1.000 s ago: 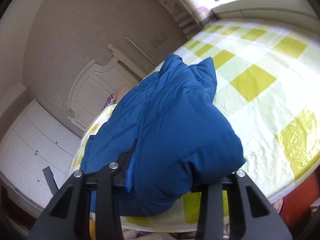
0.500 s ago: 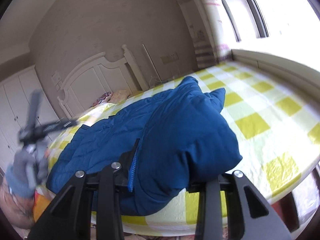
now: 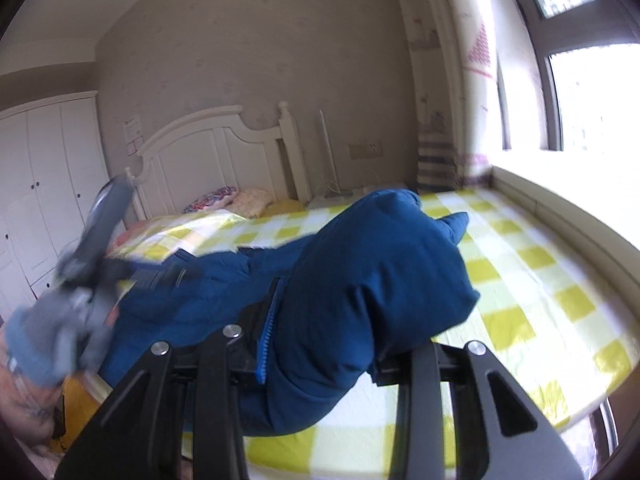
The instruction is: Fold large clothes
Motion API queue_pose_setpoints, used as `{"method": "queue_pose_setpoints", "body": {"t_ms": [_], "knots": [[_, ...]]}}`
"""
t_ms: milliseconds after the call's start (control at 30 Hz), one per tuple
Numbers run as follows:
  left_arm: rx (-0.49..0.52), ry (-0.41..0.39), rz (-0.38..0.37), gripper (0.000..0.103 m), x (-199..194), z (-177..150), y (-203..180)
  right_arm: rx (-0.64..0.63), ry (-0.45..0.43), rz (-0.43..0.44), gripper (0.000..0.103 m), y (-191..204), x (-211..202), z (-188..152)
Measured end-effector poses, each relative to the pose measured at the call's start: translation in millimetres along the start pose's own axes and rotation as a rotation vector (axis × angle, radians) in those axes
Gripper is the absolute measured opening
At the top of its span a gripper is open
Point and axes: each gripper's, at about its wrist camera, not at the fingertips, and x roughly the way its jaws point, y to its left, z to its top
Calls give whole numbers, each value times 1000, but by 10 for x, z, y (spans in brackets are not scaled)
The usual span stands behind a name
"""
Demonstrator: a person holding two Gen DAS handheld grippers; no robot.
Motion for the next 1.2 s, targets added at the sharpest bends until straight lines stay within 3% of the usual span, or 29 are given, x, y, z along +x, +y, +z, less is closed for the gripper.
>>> {"method": "queue_pose_setpoints", "body": {"t_ms": [67,133,167,267,300,400,467,567,600,667,767,967,1067,1200], "knots": [[76,50,-19,93,-1,-394,-154,-32,-25,21,34,170,23,150],[119,-6,-9,93,-92,-787,-182,-84,-41,56,34,395,58,275],[123,-29,-57,93,-200,-891,-120,-142,-51,69,34,600,93,338],[-32,-119,-185,93,-616,-999,357,-304,-69,120,34,1204,230,459],[-94,-164,-176,93,-755,-1017,575,-352,-69,136,34,1397,281,475],[-294,-281,-28,93,-1177,-1095,1419,-535,-52,199,34,2104,518,394],[-415,-328,30,93,-1398,-1180,1887,-699,11,221,34,2646,783,163],[-474,-362,54,93,-1576,-1241,2177,-941,245,250,36,3295,1363,-553],[-472,-363,56,93,-1589,-1240,2192,-1050,263,220,37,3435,1469,-862],[-448,-355,51,94,-1578,-1205,2172,-1218,149,137,37,3585,1406,-1190],[-346,-338,36,96,-1522,-974,2008,-1149,150,219,35,3467,1360,-1056],[-159,-340,-52,98,-1498,-164,1544,-1066,32,292,30,3328,1053,-938],[-73,-331,-55,98,-1456,245,1263,-1018,-25,335,30,3258,871,-789],[11,-295,-75,99,-1334,595,993,-1122,35,357,32,3312,911,-951]]}}
